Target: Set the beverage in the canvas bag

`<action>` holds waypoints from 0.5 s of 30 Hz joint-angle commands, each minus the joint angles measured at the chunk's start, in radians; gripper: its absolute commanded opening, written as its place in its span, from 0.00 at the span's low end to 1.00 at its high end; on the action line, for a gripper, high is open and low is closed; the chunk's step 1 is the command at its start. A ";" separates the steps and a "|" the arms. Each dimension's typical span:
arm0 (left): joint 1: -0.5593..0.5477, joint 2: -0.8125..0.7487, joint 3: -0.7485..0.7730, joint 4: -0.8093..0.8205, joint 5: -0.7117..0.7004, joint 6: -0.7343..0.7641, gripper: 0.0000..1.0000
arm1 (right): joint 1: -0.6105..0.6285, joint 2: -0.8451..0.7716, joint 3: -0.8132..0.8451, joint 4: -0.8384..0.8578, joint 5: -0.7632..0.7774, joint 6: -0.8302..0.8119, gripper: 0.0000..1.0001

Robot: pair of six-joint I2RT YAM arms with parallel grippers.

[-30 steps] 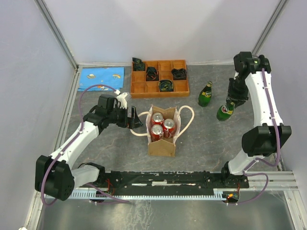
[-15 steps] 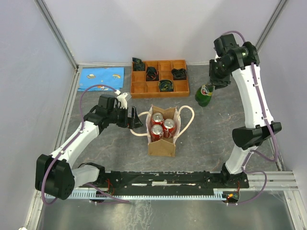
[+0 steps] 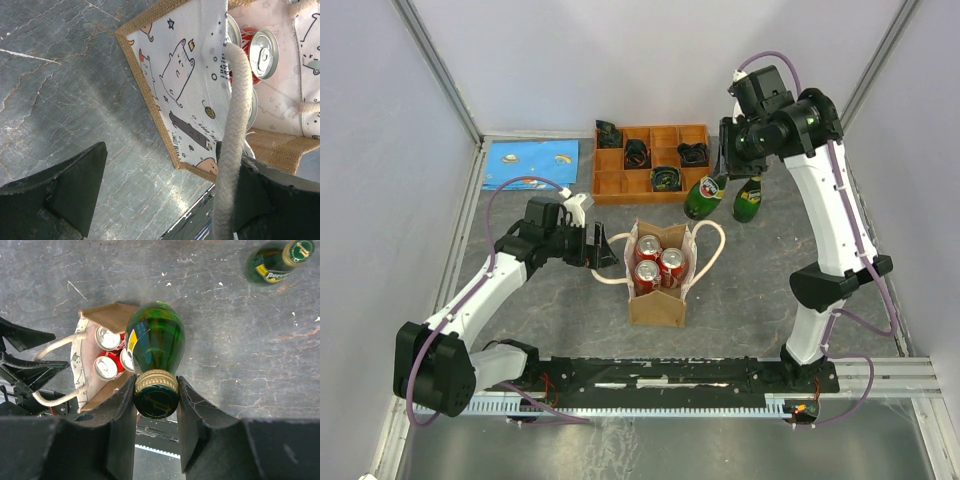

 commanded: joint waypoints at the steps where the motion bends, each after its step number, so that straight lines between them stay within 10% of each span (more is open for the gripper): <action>1: -0.002 -0.003 0.025 0.022 0.018 0.013 0.95 | 0.033 -0.032 0.065 0.005 -0.036 0.035 0.00; 15: -0.003 0.007 0.030 0.022 0.021 0.014 0.95 | 0.175 -0.071 0.016 0.030 -0.069 0.086 0.00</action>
